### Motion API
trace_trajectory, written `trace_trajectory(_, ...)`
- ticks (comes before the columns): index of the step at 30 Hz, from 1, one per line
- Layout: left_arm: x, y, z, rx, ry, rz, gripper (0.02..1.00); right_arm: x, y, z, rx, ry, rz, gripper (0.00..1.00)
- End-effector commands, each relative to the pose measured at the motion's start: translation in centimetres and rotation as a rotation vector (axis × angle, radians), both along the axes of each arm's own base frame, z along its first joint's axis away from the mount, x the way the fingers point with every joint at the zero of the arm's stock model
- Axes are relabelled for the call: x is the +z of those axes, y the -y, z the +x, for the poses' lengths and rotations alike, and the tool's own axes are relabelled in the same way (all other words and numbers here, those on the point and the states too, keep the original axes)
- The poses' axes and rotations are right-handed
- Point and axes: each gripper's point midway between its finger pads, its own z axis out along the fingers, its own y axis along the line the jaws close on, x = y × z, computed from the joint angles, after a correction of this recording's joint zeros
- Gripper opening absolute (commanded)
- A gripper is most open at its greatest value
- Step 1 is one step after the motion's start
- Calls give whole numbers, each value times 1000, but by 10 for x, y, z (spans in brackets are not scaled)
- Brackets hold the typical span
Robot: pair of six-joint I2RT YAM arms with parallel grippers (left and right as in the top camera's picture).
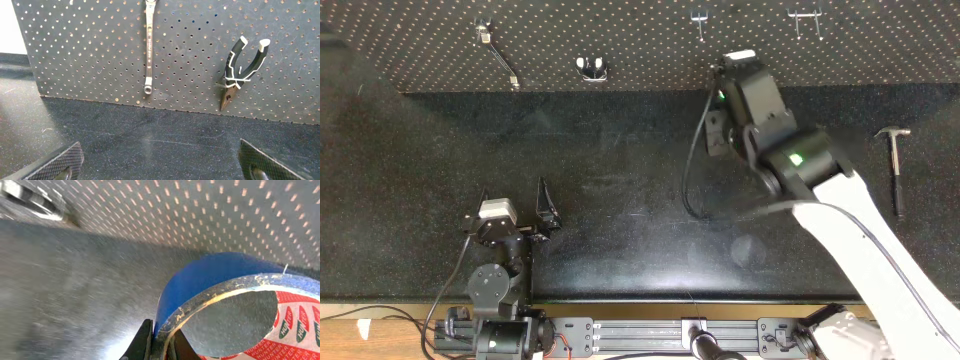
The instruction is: Place Tools Onto Pegboard
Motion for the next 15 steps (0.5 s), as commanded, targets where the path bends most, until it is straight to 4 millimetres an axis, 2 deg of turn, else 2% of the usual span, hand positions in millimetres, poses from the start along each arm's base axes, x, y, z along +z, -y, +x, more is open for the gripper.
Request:
trace_trajectory(1,-1,1,0,-7,-3,12,996,45,-18,6,10,159,107,77)
trace_trajectory(5,-1,1,0,-7,-3,12,996,75,-44,28,30,332,146,77)
trace_trajectory(8,-1,1,0,-7,-3,12,996,86,-59,41,26,422,152,75)
trace_trajectory(11,-1,1,0,-7,-3,12,993,81,-65,52,10,440,149,75)
trace_trajectory(15,-1,1,0,-7,-3,12,996,58,-76,72,8,439,119,77)
